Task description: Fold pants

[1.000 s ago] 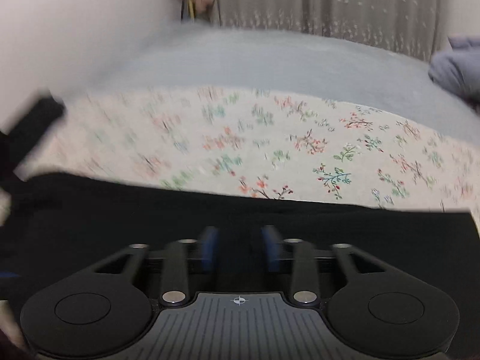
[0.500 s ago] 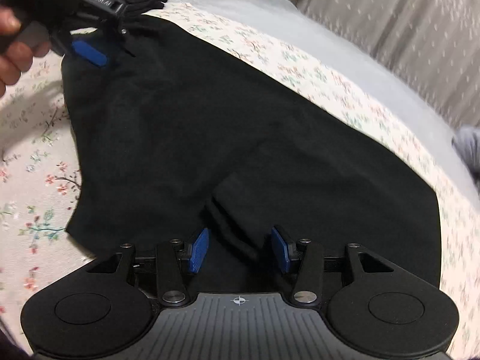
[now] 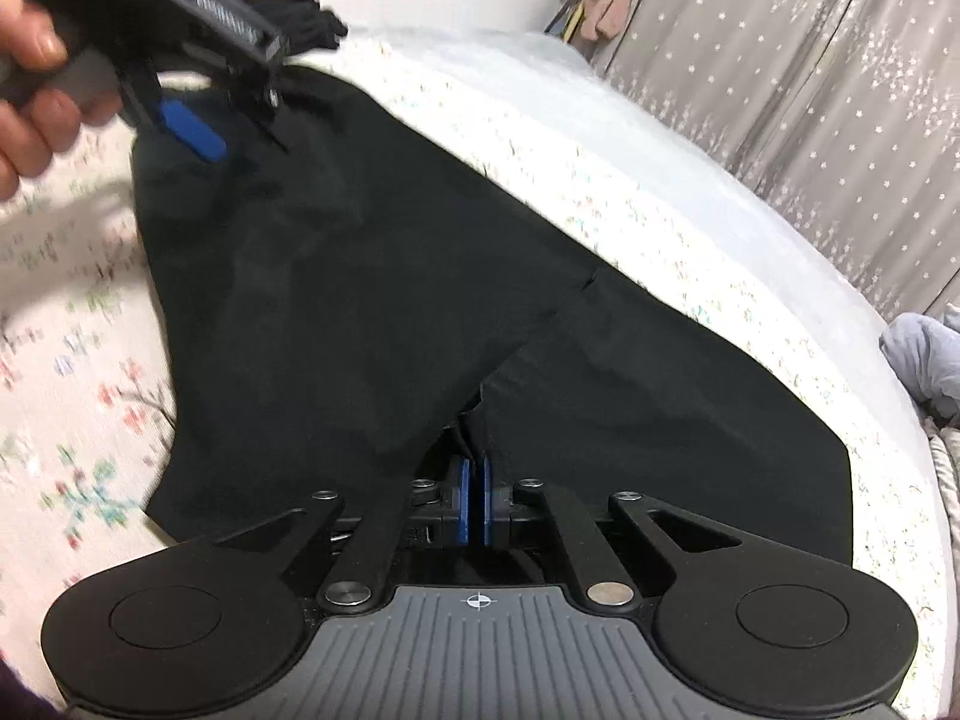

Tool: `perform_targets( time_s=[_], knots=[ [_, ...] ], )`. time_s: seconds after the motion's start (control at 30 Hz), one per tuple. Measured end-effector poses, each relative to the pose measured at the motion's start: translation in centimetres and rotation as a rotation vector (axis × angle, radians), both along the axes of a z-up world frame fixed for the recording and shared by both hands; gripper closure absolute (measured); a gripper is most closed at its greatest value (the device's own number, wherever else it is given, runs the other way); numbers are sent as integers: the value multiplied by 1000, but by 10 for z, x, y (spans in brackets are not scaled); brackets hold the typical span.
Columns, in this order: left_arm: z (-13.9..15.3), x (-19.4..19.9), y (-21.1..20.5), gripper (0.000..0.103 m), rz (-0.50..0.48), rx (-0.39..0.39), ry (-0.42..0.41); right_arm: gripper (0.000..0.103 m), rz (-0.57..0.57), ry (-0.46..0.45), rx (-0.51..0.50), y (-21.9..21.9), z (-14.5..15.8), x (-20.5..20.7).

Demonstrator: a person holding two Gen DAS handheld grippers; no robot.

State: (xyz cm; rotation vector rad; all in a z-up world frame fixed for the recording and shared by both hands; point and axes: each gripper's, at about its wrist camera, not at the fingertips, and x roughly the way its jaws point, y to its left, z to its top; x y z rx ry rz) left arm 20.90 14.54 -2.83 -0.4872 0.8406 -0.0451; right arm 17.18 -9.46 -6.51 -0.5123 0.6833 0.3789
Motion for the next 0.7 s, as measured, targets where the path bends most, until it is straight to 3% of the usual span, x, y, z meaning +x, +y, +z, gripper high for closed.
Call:
perform_targets(
  time_s=[0.27,0.37,0.53,0.63,0.7],
  knots=[
    [-3,1,0,11,3,2,9,100,-5,41,20,3,-16,-2],
    [-3,1,0,11,2,4,9,94,7,19,57,2,-5,-6],
    [-5,0,-1,11,1,8,17,89,-7,79,75,-2,-13,-1],
    [-5,0,-1,11,3,16,12,89,-3,68,187,-12,3,-4],
    [-4,-1,-1,11,6,24,10,89,-58,49,288,-25,15,1]
  ],
)
